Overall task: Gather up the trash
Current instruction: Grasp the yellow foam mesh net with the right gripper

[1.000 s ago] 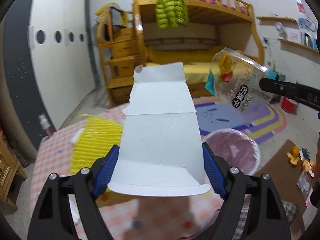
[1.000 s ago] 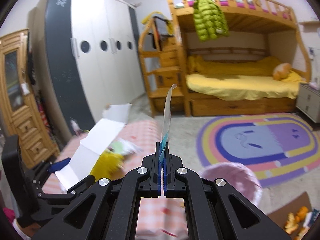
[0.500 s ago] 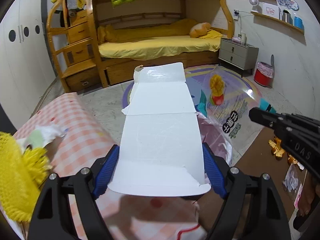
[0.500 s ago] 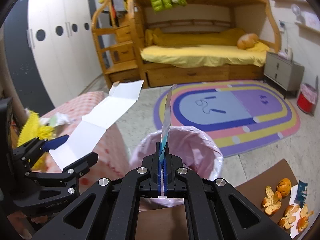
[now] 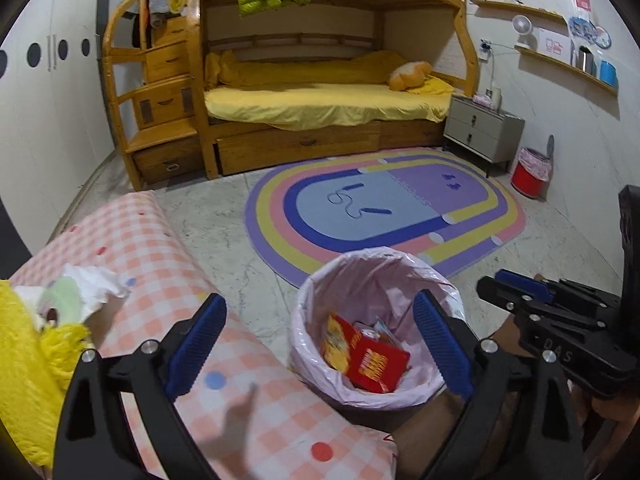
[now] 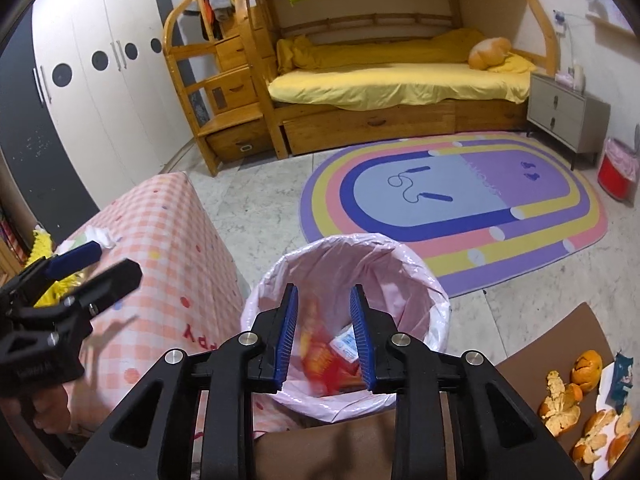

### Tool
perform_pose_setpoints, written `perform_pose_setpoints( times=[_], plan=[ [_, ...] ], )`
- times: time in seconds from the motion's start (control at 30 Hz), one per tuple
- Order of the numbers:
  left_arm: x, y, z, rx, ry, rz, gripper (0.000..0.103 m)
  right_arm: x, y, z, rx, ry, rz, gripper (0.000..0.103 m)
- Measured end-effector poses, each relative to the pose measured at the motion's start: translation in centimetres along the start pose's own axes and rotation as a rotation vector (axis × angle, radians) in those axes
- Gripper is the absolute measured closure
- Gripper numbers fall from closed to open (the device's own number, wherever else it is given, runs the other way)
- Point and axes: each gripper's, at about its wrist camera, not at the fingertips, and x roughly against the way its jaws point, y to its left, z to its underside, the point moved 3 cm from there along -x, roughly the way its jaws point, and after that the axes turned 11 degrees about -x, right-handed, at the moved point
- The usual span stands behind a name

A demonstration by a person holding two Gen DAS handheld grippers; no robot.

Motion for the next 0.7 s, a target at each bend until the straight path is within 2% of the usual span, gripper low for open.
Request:
perform_pose_setpoints(
  times=[0.2, 0.4, 0.7],
  plan=[
    [5.2, 2.5, 0.4, 0.032, -0.053, -0.095, 0.011, 3.5, 3.2, -0.5, 0.042, -0.048, -0.047, 0.074],
    [10.7, 6.2, 2.2, 0.078, -0.085, -0.183, 0.011, 6.6, 8.8, -0.4, 0.107, -0.073, -0.137, 0.07],
    [16.4, 13.0, 7.5, 0.189, -0.05, -0.339, 0.011, 7.8, 17.6, 2.1, 0.234, -0.028, -0.273, 0.068]
  ],
)
